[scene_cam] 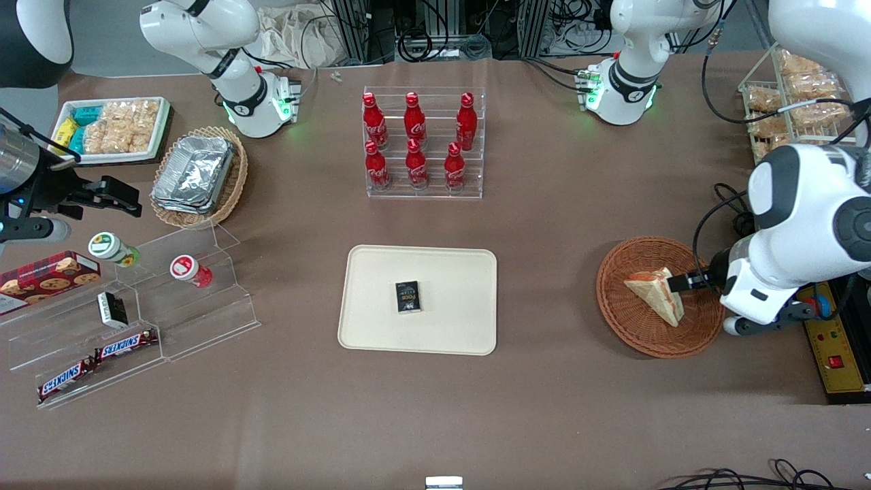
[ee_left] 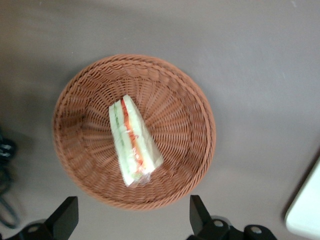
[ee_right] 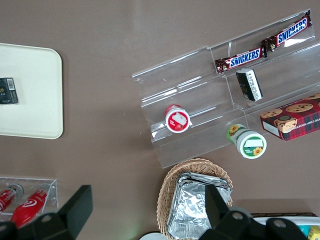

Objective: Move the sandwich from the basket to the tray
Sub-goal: 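Lower the open left gripper over the sandwich in the wicker basket, then close the left gripper on the wrapped sandwich and lift it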

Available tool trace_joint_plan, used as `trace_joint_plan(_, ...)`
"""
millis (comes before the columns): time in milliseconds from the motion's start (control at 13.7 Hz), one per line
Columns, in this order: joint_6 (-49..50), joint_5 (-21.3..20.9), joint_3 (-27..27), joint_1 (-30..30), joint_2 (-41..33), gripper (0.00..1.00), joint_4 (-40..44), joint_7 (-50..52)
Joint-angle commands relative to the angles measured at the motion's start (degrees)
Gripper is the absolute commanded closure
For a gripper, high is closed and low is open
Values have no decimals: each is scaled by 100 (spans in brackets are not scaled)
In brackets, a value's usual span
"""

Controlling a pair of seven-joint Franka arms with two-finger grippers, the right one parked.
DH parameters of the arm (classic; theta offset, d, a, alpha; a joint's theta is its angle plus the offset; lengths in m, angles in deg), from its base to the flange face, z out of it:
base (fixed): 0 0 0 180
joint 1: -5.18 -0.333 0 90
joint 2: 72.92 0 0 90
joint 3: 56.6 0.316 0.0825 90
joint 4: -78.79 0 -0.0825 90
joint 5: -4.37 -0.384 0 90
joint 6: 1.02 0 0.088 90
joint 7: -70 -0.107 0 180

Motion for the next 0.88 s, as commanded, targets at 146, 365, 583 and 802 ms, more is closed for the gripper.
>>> trace_joint_plan(146, -1336, -482, 29, -19, -64, 0, -1333, 1447)
trace_joint_plan(365, -1777, -897, 72, -80, -55, 0, -1819, 1827)
trace_joint_plan(583, -1795, -959, 152, -107, 14, 0, -1872, 1835)
trace_joint_plan(802, -1944, -959, 196, -98, 137, 0, -1925, 1879)
